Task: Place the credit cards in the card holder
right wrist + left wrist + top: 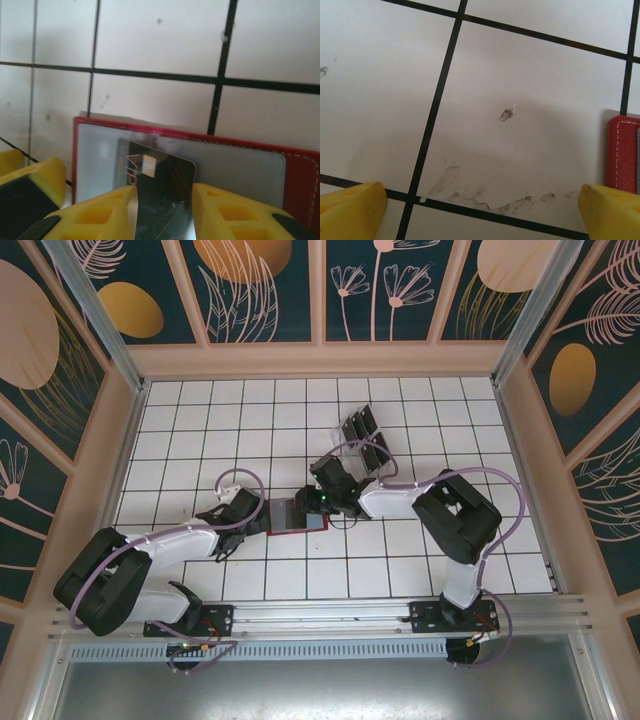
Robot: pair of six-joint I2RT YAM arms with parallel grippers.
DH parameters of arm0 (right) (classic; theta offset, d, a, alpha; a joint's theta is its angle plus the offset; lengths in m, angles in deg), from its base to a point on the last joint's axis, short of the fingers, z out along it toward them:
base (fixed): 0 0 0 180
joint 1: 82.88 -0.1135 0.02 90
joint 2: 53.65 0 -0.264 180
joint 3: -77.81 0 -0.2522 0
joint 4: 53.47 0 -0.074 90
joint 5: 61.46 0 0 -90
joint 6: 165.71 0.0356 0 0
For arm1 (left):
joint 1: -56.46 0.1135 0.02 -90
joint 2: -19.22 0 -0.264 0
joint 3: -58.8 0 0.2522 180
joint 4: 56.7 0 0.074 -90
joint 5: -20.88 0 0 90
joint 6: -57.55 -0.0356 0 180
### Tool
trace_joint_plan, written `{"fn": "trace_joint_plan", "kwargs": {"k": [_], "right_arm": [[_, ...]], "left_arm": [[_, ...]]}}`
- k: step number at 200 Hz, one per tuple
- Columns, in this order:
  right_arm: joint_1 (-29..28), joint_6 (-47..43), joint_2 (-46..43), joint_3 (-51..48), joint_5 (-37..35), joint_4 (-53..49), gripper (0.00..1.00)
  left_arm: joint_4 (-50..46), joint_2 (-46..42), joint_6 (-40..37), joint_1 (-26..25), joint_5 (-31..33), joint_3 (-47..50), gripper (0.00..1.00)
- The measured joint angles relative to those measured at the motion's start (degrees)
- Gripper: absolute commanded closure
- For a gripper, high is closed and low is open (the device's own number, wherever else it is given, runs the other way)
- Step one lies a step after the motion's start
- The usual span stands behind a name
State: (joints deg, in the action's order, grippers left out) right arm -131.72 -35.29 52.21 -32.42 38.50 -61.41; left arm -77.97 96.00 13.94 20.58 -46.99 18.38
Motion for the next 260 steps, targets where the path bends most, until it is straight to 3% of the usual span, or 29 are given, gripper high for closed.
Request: {"fn": "trace_joint_plan", "kwargs": {"k": [90, 170, 187, 213, 260], "right_arm": [[-0.11, -0.02, 2.21, 1.84, 0.61, -0.09, 0.83], [-2.16, 0.61, 3.34, 4.13, 2.10, -0.02, 0.84], [-2.54, 0.81, 3.96, 4.87, 2.32, -0.04, 0.80], [-2.69, 0.87, 4.15, 5.11, 2.86, -0.11, 0.65], [-2.93, 1.75, 1.81, 3.23, 2.62, -0.07, 0.63]], "left_arm": [[0.98, 1.29, -0.02, -0.02, 0.87, -0.02, 0.02], [1.36, 1.64, -0.09, -0.02, 1.11, 0.07, 0.02], [1.40, 1.64, -0.11, -0.02, 1.14, 0.07, 0.02], [1.46, 1.62, -0.28, -0.02, 1.14, 0.07, 0.01], [1.27, 0.83, -0.26, -0.02, 0.76, 0.07, 0.01]]}}
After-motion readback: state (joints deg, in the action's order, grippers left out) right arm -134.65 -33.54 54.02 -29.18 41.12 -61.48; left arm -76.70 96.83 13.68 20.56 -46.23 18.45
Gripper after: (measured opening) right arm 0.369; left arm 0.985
